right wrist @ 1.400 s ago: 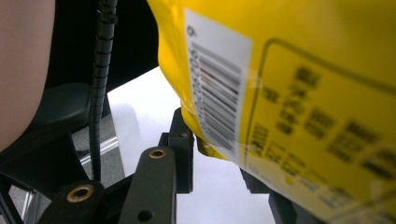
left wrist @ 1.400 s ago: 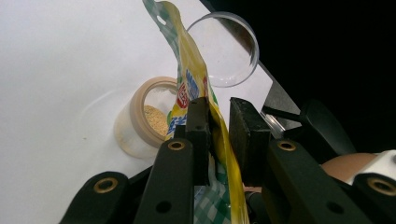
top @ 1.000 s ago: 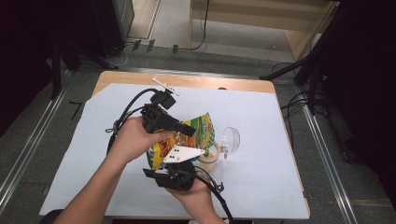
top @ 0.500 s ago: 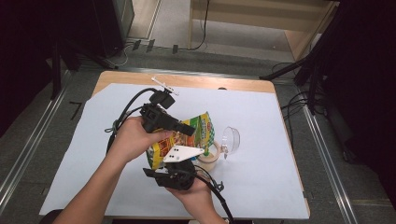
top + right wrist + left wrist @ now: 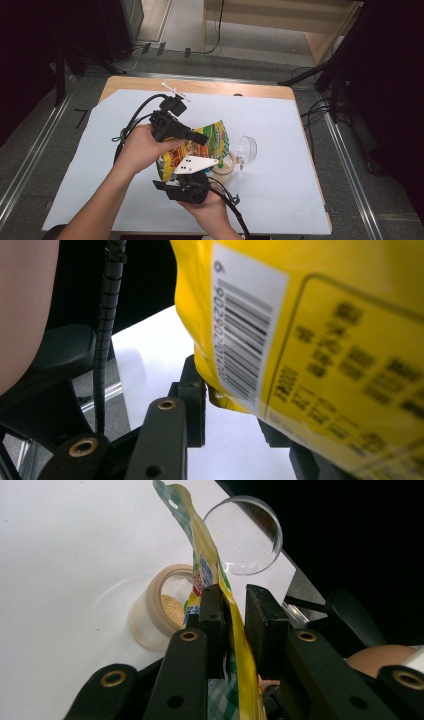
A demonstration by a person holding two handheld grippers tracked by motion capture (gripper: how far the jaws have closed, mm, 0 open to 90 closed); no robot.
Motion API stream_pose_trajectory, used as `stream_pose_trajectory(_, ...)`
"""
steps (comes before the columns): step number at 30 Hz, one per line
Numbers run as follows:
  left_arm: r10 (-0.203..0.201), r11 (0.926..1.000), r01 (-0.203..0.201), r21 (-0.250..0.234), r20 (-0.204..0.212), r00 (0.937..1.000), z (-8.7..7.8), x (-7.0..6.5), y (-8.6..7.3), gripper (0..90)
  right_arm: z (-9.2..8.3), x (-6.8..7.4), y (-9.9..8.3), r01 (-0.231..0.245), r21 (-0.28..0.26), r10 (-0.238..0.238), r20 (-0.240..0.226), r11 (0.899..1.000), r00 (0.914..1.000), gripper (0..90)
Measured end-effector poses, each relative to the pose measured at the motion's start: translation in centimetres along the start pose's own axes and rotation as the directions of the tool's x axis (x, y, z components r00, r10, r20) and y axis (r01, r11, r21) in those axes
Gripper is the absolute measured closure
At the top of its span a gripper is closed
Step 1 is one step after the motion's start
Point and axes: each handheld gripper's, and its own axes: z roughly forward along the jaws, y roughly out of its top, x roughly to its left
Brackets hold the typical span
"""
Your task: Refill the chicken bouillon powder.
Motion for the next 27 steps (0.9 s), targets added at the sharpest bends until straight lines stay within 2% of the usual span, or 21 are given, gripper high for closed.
stream_pose_trajectory(13, -0.002, 1.0, 0.002, -0.005, -0.003, 1.0, -0.09, 0.12, -0.01, 78.7, -0.01, -0.11, 0.03, 0.005, 0.007, -0.005, -0.001, 1.0, 1.0, 69.7)
stream_pose_trajectory(20, -0.007, 0.9999, 0.007, -0.012, -0.015, 0.9999, -0.36, 0.3, -0.13, 78.8, 0.02, 0.05, 0.22, 0.006, 0.003, -0.006, 0.002, 1.0, 1.0, 66.1)
stream_pose_trajectory(27, -0.005, 0.9999, 0.004, -0.015, -0.019, 0.9998, -0.45, 0.22, -0.24, 78.8, 0.07, 0.08, 0.23, 0.011, 0.006, -0.011, 0.004, 1.0, 0.9999, 68.7)
